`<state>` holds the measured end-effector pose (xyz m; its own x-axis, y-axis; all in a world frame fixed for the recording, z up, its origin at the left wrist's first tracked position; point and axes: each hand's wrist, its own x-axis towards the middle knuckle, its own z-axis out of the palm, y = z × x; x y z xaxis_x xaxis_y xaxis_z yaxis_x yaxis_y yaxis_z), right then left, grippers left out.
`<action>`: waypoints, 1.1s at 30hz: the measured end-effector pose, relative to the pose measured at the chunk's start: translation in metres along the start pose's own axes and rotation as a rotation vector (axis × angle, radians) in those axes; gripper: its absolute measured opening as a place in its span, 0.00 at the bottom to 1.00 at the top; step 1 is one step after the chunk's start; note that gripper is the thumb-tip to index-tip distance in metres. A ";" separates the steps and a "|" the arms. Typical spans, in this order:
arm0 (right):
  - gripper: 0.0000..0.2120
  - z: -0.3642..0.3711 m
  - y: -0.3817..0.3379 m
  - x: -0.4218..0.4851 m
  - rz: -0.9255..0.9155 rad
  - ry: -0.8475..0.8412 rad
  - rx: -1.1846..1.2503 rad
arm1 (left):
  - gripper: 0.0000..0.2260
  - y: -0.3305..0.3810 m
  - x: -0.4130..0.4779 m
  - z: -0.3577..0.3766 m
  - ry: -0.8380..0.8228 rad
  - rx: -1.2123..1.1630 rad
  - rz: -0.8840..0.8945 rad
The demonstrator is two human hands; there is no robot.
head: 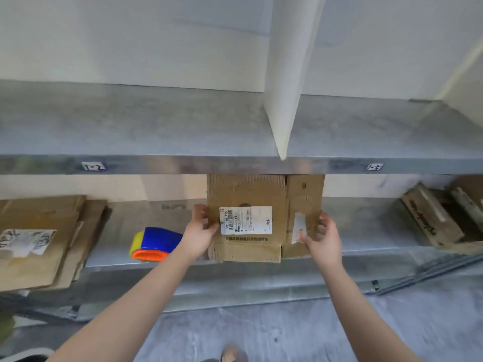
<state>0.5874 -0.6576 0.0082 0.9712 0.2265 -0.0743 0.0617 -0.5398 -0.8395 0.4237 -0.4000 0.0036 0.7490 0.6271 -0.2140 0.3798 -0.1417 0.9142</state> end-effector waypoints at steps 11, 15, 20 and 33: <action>0.53 0.006 0.010 0.028 -0.047 -0.269 0.032 | 0.23 -0.008 0.005 0.029 -0.160 0.147 0.063; 0.58 0.000 0.008 0.022 -0.110 -0.376 0.090 | 0.24 -0.012 -0.004 0.033 -0.119 0.341 0.215; 0.53 -0.005 0.023 0.015 -0.106 -0.253 0.073 | 0.21 0.006 -0.025 0.048 -0.170 0.339 0.278; 0.33 -0.032 0.005 0.010 -0.292 -0.380 0.215 | 0.27 0.032 -0.047 0.061 0.001 0.319 0.387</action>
<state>0.6050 -0.6840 0.0199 0.7659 0.6426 0.0231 0.2300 -0.2402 -0.9431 0.4337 -0.4811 0.0215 0.8672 0.4831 0.1207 0.2213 -0.5911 0.7756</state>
